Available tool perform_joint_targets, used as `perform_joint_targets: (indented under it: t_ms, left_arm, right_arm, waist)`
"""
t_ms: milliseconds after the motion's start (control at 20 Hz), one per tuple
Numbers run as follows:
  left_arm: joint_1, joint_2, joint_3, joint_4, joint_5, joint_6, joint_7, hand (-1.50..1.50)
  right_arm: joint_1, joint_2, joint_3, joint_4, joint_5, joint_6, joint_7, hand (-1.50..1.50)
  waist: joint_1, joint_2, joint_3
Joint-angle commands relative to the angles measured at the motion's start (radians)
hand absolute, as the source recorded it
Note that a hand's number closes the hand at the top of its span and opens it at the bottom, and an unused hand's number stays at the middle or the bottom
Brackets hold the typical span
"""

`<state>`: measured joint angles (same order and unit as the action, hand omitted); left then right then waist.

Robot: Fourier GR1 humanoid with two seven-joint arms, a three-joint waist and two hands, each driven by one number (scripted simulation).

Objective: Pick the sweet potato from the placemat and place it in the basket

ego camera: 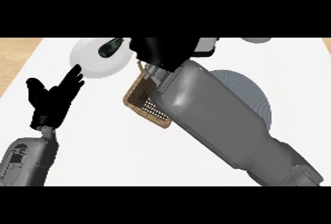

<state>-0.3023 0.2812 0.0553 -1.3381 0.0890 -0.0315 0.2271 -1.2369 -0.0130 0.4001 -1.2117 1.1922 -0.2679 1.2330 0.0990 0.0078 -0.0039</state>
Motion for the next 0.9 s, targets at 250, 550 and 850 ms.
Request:
perform_joint_targets:
  t_ms: [250,550,850]
  left_arm:
    - [0.031,0.005,0.016,0.022,-0.001,0.002,-0.016,0.0]
    - [0.055,0.016,0.042,0.001,0.009,0.014,-0.007,0.0]
    - [0.107,0.025,0.063,0.01,0.026,-0.003,-0.03,0.0]
  right_arm:
    - [-0.074,0.012,-0.153,-0.048,0.099,-0.226,0.253,-1.5]
    - [0.029,0.013,-0.253,-0.222,0.138,-0.269,0.253,-1.5]
    - [0.197,0.013,-0.224,-0.508,0.074,-0.127,0.254,-1.5]
  waist:
    - [-0.05,-0.013,0.003]
    - [-0.084,-0.025,0.006]
    - [-0.122,-0.037,0.006]
